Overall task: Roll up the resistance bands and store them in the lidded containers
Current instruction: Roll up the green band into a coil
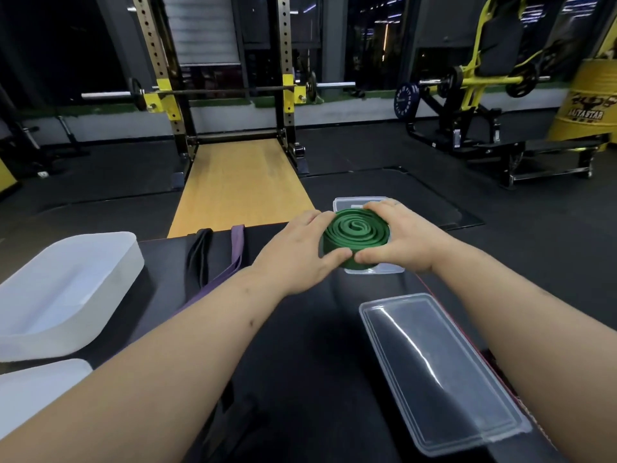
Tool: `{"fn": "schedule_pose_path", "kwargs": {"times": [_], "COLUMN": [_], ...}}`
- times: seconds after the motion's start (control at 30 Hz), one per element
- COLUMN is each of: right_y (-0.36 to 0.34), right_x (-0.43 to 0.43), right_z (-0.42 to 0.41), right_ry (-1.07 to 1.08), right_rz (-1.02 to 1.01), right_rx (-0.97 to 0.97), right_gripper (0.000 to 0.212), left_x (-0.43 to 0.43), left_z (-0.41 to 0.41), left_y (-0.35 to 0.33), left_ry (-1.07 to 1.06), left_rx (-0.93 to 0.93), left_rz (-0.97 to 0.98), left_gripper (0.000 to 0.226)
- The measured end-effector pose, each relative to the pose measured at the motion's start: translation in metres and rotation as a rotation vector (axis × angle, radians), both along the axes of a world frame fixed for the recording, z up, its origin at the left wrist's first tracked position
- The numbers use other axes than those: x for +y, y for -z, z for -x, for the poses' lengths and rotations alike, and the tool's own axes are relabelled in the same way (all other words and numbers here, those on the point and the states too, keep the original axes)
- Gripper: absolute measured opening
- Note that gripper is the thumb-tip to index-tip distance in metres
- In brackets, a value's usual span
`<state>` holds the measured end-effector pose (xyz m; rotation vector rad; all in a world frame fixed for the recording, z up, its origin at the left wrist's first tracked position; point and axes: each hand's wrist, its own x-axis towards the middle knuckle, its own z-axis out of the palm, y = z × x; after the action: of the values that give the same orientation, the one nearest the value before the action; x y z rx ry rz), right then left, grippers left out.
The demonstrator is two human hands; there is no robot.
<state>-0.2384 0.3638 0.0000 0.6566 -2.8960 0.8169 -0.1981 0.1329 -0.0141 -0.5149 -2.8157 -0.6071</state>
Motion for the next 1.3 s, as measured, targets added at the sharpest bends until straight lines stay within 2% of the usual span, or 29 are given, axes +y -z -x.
{"fn": "schedule_pose_path", "kwargs": {"times": [0.23,0.47,0.63,0.77,0.87,1.0,1.13,1.23,1.3], "right_y": [0.023,0.044,0.052,0.035,0.023,0.015,0.009,0.010,0.013], "right_x": [0.023,0.019,0.004,-0.005,-0.010,-0.015,-0.013,-0.011,-0.010], "right_z": [0.063,0.087,0.091,0.093,0.099,0.105,0.105,0.103,0.102], "right_ry": [0.244,0.368,0.373,0.352,0.289,0.197,0.176,0.164,0.169], "right_rz": [0.005,-0.146,-0.327,-0.445,-0.513,-0.711,-0.734,-0.716,-0.692], "right_rx": [0.008,0.016,-0.010,-0.168,-0.301,-0.393,-0.462,-0.410,-0.381], "right_gripper": [0.080,0.093,0.101,0.089,0.100,0.081,0.096,0.076,0.071], "left_x": [0.026,0.045,0.048,0.050,0.050,0.051,0.050,0.051,0.052], "left_z": [0.053,0.077,0.078,0.075,0.075,0.073,0.076,0.076,0.075], "left_y": [0.032,0.065,0.073,0.074,0.074,0.072,0.073,0.075,0.076], "left_ry": [-0.007,0.041,0.030,0.014,0.010,0.005,0.006,-0.003,-0.006], "left_rx": [-0.044,-0.036,0.034,0.061,0.055,0.046,0.030,0.027,0.024], "left_rz": [-0.016,0.094,0.073,0.040,0.030,0.009,-0.018,-0.044,-0.048], "left_gripper": [0.063,0.038,0.033,0.031,0.032,0.032,0.032,0.031,0.031]}}
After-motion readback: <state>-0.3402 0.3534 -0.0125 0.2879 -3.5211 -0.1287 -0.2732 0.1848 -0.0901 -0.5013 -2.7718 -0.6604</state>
